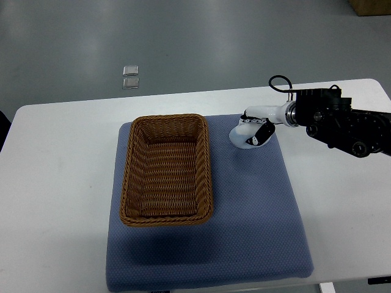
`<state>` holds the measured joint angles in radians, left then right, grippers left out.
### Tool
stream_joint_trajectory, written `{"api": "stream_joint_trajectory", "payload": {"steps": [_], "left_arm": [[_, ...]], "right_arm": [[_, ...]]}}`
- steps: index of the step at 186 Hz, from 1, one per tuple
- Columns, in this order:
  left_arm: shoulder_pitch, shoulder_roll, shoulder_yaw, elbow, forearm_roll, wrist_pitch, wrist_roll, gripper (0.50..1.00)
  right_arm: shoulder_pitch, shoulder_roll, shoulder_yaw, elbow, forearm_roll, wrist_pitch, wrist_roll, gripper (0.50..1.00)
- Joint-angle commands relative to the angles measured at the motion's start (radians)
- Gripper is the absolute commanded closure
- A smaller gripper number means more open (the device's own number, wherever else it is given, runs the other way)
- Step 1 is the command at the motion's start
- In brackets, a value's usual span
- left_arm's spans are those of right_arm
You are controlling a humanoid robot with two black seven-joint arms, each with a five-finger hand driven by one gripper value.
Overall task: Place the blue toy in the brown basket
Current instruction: 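Carry the held toy with the right hand over the wicker basket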
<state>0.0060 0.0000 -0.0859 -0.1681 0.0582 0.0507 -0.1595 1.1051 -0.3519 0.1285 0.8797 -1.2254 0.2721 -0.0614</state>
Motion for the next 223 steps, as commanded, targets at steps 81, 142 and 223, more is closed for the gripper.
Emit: {"api": "stream_joint_trajectory", "payload": {"steps": [81, 142, 223], "left_arm": [[-0.001, 0.000, 0.000, 0.001, 0.000, 0.000, 0.000, 0.500], [0.000, 0.000, 0.000, 0.001, 0.000, 0.003, 0.000, 0.500], [0.000, 0.000, 0.002, 0.001, 0.000, 0.000, 0.000, 0.500]], "right_arm": [[0.196, 0.010, 0.019, 0.119, 0.089, 0.052, -0.011, 0.993], [0.203, 0.188, 0.002, 0.108, 0.095, 0.049, -0.011, 0.977], [0.125, 0.352, -0.032, 0.004, 0.079, 0.032, -0.009, 0.955]]}}
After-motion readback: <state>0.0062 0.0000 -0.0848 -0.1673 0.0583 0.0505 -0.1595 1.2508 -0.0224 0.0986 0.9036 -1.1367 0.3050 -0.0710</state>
